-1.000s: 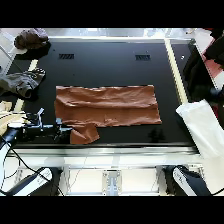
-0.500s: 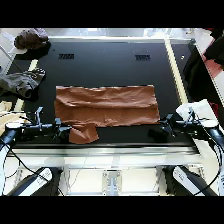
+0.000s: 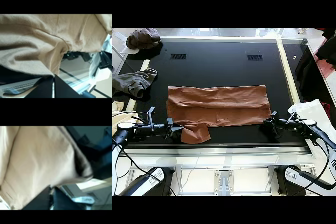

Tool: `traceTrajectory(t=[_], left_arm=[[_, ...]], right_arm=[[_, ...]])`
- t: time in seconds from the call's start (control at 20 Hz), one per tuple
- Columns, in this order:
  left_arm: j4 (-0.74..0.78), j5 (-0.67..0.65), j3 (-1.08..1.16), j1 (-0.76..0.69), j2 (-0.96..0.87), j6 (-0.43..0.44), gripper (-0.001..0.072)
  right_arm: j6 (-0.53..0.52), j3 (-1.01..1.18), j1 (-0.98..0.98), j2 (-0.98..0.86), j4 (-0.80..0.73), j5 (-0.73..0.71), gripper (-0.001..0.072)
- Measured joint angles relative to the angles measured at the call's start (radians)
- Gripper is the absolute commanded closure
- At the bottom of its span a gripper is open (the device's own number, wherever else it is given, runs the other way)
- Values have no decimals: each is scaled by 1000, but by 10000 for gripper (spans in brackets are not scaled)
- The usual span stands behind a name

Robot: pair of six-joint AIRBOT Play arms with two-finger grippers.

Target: Fold the shirts.

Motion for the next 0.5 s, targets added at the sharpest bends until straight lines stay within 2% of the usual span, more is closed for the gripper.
traceTrajectory(t=[0.3, 0.5], left_arm=[[-16, -10, 11, 6, 59, 0, 696], [-37, -66, 50, 50, 237, -25, 696]], right_arm=[[-30, 75, 11, 32, 16, 32, 702], [-36, 179, 11, 163, -107, 154, 702]])
